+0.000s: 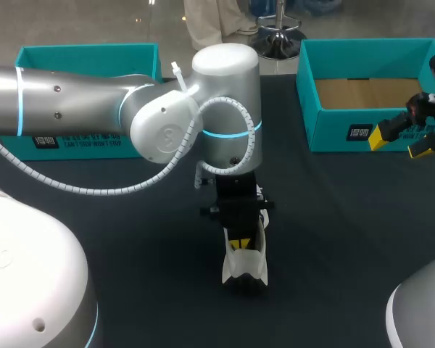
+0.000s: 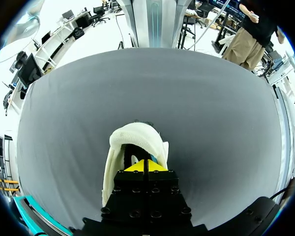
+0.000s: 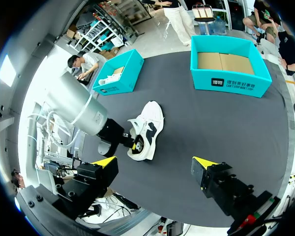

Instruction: Take the shoe out of the shoebox, open the shoe tongue, remove and reinsert the insole, then place the shoe into the shoebox

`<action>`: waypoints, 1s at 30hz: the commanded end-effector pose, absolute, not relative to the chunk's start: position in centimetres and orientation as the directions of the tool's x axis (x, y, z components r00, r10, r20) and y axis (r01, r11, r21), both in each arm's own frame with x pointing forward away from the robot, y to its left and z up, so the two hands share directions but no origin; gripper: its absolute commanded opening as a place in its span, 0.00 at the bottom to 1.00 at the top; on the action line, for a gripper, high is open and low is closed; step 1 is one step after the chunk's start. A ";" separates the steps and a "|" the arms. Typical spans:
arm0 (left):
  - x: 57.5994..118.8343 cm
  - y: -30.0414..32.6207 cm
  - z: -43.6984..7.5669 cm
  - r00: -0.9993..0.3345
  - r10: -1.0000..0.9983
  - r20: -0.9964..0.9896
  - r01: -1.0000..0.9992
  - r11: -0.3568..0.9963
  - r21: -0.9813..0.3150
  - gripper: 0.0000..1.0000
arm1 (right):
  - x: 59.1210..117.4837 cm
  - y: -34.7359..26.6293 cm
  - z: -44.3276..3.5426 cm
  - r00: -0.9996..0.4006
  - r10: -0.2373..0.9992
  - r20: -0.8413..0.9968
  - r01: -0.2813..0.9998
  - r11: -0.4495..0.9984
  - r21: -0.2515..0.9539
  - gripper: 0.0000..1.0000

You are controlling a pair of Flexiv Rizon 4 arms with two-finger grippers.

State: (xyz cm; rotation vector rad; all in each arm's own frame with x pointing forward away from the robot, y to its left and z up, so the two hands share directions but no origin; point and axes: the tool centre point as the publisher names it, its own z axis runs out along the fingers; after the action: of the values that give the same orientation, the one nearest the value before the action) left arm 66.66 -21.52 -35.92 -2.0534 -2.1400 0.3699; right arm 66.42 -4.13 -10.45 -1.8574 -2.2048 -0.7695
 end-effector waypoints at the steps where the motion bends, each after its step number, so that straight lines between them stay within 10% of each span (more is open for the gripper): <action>1: 66.7 -21.7 -36.1 -0.056 0.997 -0.047 0.960 0.041 -0.276 0.00 | 66.8 -4.0 -10.4 -0.215 0.875 0.434 0.957 0.100 0.274 1.00; 30: 67.1 -21.8 -36.8 -0.067 0.998 0.007 0.966 0.067 -0.249 0.00 | 66.8 -4.0 -10.4 -0.215 0.875 0.434 0.957 0.100 0.274 1.00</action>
State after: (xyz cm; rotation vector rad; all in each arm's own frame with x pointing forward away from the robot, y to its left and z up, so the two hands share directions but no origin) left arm 66.84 -20.91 -36.06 -2.0239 -2.1649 0.2763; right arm 66.42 -4.13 -10.45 -1.8575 -2.2047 -0.7695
